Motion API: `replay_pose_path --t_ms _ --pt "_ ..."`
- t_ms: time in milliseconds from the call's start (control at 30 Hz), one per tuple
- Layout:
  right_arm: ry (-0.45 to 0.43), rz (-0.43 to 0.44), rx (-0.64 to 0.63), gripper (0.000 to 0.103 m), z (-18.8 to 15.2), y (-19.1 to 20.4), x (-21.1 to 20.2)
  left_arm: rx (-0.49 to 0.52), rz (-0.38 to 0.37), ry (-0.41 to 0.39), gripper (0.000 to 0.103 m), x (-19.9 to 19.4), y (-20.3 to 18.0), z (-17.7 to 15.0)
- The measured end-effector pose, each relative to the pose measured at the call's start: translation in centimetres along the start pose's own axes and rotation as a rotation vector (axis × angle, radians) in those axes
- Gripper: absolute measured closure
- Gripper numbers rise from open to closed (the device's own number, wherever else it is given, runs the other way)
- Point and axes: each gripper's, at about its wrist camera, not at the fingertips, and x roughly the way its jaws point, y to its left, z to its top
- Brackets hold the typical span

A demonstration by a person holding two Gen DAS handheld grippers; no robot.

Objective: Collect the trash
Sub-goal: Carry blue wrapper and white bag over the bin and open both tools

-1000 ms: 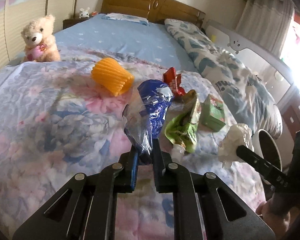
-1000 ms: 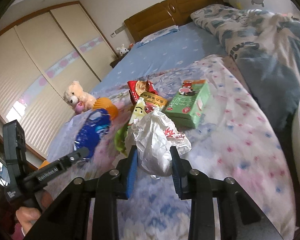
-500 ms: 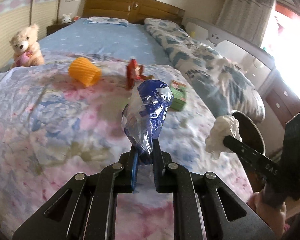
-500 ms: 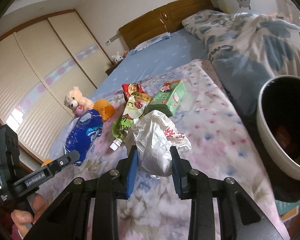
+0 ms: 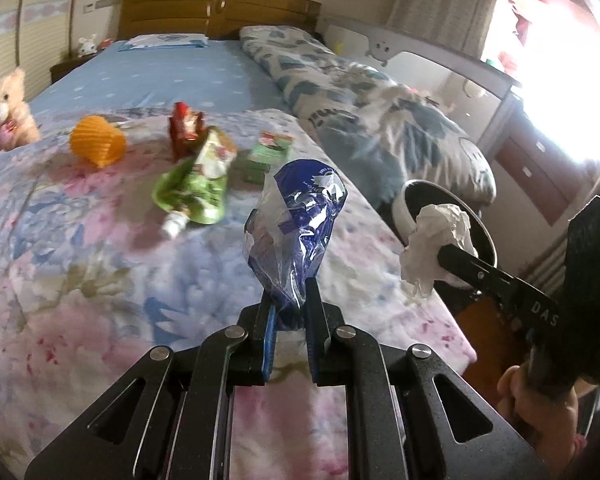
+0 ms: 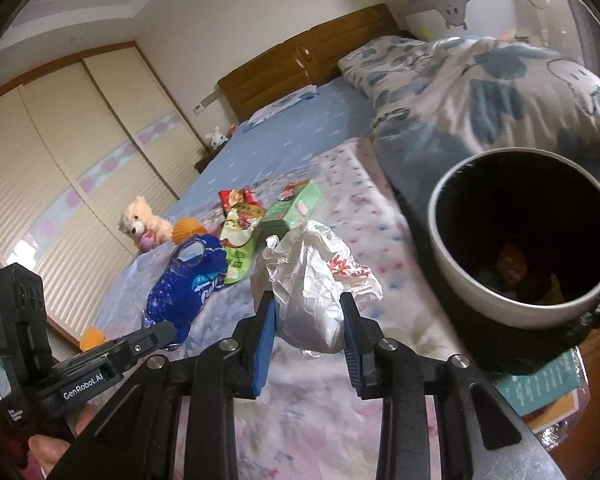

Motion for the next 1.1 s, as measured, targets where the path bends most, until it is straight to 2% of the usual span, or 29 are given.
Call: replay_pose_path --t_ms 700,1100 --pt "-0.086 -0.125 0.092 0.072 0.7 -6.8 -4.9 0.141 -0.082 0.044 0.092 3.3 -7.6 1.4" --pt "-0.106 -0.184 0.127 0.072 1.7 -10.4 -6.0 0.193 -0.105 0.080 0.092 6.2 -11.1 2.6"
